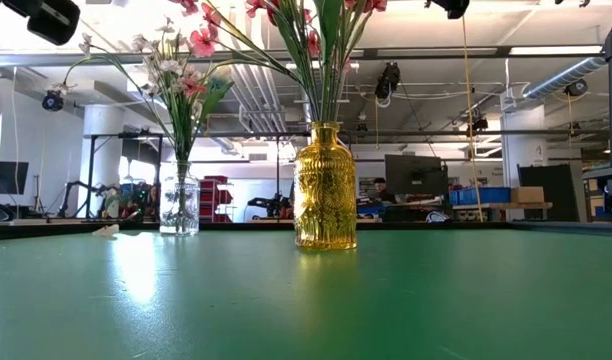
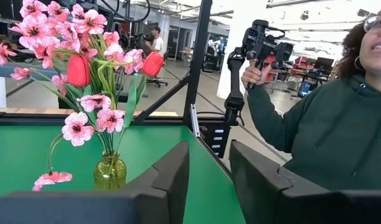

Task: Sort flowers into vase by color
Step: Return to Home Position

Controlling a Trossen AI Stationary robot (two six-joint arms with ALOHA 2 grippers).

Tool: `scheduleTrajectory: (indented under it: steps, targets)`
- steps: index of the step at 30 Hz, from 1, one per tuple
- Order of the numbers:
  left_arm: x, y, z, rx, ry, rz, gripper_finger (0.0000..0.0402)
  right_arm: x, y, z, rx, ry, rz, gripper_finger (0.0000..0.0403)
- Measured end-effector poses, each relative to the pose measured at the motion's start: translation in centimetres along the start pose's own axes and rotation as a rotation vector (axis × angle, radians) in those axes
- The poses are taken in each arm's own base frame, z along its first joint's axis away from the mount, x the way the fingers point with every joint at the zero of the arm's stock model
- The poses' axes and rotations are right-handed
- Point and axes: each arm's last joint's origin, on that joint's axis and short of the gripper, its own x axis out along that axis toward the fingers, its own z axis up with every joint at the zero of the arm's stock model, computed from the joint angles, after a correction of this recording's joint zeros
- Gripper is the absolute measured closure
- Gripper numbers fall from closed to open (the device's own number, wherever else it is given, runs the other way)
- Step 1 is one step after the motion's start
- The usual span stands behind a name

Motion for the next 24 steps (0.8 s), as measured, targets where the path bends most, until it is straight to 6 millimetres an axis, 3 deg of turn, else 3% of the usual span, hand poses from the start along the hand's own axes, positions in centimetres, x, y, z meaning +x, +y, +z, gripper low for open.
scheduleTrajectory:
  steps: [12,24]
  targets:
    - [0.00,0.00,0.00,0.001,0.000,-0.001,0.0343,0.01,0.03,-0.20,0.003,0.015,0.003,0.0119]
    - [0.00,0.00,0.00,0.001,0.000,-0.001,0.0349,0.01,0.03,-0.24,-0.005,0.019,0.003,0.0126]
